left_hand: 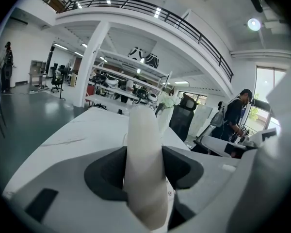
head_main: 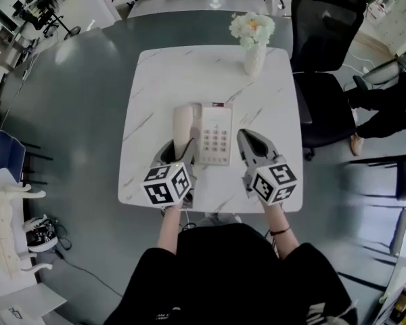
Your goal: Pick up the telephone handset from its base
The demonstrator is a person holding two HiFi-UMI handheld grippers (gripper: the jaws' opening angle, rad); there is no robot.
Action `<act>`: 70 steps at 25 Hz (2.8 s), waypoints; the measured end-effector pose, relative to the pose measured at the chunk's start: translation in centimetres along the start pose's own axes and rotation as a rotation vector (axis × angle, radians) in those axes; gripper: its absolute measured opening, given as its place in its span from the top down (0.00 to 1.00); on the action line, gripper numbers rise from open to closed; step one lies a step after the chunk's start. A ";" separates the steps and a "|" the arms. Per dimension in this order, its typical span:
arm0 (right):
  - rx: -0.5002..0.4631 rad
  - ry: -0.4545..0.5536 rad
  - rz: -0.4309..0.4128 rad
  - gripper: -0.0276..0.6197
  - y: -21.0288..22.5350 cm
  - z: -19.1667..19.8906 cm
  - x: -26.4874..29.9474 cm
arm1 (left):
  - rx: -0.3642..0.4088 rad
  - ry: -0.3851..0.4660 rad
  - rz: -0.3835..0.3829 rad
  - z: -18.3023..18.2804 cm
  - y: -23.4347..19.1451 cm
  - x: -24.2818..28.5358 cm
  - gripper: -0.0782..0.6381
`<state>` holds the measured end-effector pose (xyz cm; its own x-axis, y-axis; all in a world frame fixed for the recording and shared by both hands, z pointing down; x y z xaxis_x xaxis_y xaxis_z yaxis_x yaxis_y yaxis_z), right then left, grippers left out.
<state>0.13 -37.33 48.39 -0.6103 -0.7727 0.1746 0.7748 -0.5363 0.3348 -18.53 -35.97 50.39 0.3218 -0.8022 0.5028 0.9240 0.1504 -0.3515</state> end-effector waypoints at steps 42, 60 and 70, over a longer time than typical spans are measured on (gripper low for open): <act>-0.149 0.232 -0.116 0.97 -3.2 -10.4 -4.7 | 0.032 0.341 0.028 -7.7 -0.1 -13.6 0.60; -0.172 0.264 -0.106 0.97 -3.6 -11.4 -5.8 | 0.068 0.382 -0.012 -7.8 0.0 -14.7 0.60; -0.220 0.249 -0.045 0.97 -3.0 -11.2 -5.8 | 0.071 0.368 -0.018 -7.8 0.0 -14.3 0.60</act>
<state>3.16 -35.05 35.97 -0.6067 -0.7913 -0.0763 0.7816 -0.6112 0.1244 -24.77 -28.98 37.07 0.2217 -0.9571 0.1866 0.9449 0.1636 -0.2834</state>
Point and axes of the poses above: the fingertips, and each gripper's own axes: x forward along the fingers, y to its right, z out of its underside, the point moved 3 cm from there along -x, backward along the fingers, and after that the axes turned 2 degrees about -z, right-handed, at the moved point
